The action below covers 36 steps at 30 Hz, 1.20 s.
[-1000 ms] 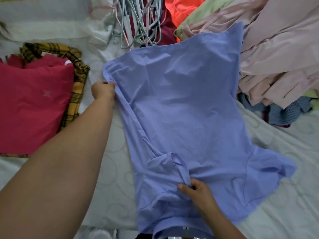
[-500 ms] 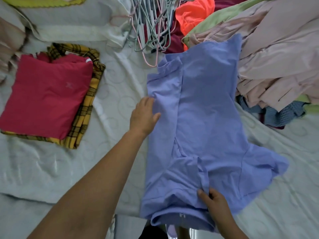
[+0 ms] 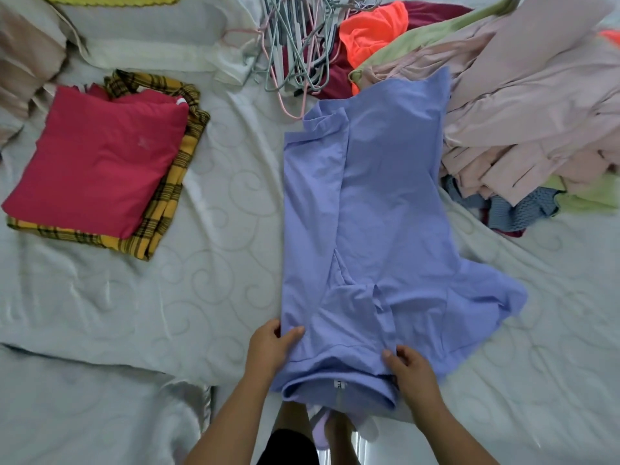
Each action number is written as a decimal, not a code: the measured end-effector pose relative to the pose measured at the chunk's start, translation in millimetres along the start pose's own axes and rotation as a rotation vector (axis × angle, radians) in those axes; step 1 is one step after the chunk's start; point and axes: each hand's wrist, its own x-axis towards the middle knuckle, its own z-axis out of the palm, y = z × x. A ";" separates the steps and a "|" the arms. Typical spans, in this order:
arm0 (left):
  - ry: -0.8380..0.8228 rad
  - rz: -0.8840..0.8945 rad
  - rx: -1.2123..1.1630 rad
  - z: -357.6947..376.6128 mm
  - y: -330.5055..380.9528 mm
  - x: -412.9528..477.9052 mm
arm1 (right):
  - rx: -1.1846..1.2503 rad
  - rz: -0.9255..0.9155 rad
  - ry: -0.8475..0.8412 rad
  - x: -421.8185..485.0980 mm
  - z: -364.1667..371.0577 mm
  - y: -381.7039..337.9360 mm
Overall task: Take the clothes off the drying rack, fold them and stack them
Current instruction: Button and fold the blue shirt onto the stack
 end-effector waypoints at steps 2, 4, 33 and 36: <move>-0.070 -0.004 0.032 -1.4 -6.3 -4.6 | 0.111 0.008 0.094 3.0 -10.1 -1.5; -0.080 0.004 0.040 -3.3 -10.4 -9.2 | 0.157 -0.046 0.306 10.8 -31.5 -2.5; 0.142 0.079 -0.422 24.9 59.7 8.0 | -0.403 -0.341 0.023 20.5 -22.0 -70.4; 0.200 0.295 -0.242 26.1 69.2 16.9 | -0.380 -0.414 0.107 46.0 -31.8 -99.8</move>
